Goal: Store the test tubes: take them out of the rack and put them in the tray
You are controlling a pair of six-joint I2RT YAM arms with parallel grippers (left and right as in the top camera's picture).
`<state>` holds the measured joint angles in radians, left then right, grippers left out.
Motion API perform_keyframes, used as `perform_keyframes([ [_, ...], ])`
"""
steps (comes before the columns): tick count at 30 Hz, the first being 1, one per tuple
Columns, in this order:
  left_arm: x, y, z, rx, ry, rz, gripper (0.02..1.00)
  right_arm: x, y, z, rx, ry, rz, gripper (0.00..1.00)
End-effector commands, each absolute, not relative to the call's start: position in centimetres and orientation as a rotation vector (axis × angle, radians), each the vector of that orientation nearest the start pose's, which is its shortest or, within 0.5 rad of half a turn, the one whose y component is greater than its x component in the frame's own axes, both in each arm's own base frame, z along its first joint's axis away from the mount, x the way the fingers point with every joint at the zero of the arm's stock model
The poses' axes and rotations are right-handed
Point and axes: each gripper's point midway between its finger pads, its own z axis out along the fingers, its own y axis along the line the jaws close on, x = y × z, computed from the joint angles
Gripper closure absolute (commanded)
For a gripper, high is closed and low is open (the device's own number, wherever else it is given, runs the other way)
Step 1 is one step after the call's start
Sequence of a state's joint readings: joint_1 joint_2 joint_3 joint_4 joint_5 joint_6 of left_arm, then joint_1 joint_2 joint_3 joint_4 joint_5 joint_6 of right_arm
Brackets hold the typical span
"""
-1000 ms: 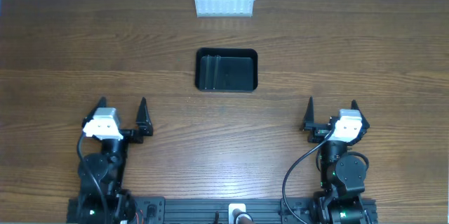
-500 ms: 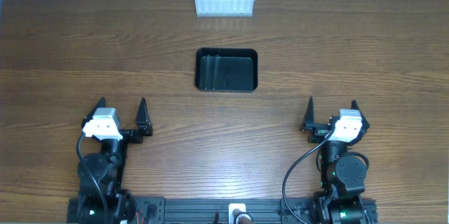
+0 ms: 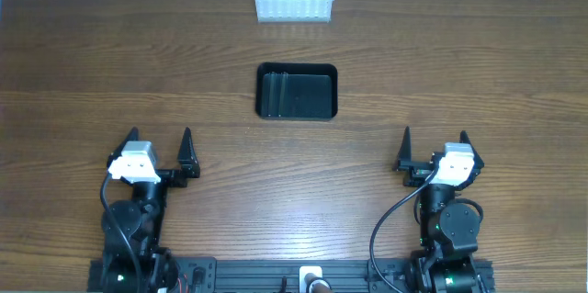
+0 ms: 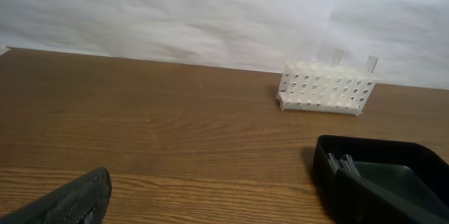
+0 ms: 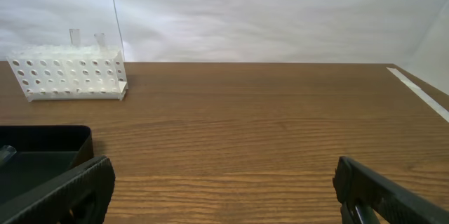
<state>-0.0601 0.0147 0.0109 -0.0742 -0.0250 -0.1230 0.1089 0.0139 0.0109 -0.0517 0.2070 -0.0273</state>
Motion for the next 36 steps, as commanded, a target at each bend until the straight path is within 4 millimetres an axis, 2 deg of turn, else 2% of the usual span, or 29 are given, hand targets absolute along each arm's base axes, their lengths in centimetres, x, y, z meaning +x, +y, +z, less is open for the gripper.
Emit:
perform_keyframes([
  [1,24.6,-1.1,15.7,-0.053,1.644,-0.115,0.018,24.5,-1.0,16.2,0.051,1.625,-0.108,0.009],
  [3,24.6,-1.1,15.7,-0.053,1.644,-0.115,0.018,24.6,-0.8,16.4,0.053,1.615,-0.09,0.007],
  [5,24.6,-1.1,15.7,-0.053,1.644,-0.115,0.018,24.7,-0.3,18.0,0.064,1.555,-0.033,0.009],
  [9,24.6,-1.1,15.7,-0.053,1.644,-0.115,0.018,25.2,-0.3,20.1,0.092,1.571,-0.006,0.007],
  [12,24.6,-1.1,15.7,-0.053,1.644,-0.115,0.018,27.7,0.5,22.9,0.063,1.665,0.005,0.009],
  [15,24.6,-1.1,15.7,-0.053,1.644,-0.115,0.018,30.6,1.9,24.5,0.016,1.732,0.046,0.007],
  [19,24.6,-1.1,15.7,-0.053,1.644,-0.115,0.018,35.9,5.1,26.0,-0.06,1.818,0.103,0.007],
  [22,24.6,-1.1,15.7,-0.053,1.644,-0.115,0.018,39.5,8.4,26.1,-0.111,1.873,0.141,0.007],
  [23,24.6,-1.1,15.7,-0.053,1.644,-0.115,0.018,41.0,10.1,25.9,-0.13,1.898,0.159,0.007],
  [28,24.6,-1.1,15.7,-0.053,1.644,-0.115,0.018,45.7,16.3,24.2,-0.122,2.011,0.194,0.007],
  [31,24.6,-1.1,15.7,-0.053,1.644,-0.115,0.018,48.2,18.9,23.1,-0.056,2.063,0.202,0.007],
  [32,24.6,-1.1,15.7,-0.053,1.644,-0.115,0.018,49.7,20.4,22.4,-0.036,2.09,0.21,0.007],
  [36,24.6,-1.1,15.7,-0.053,1.644,-0.115,0.018,52.9,22.6,20.7,-0.03,2.132,0.211,0.007],
])
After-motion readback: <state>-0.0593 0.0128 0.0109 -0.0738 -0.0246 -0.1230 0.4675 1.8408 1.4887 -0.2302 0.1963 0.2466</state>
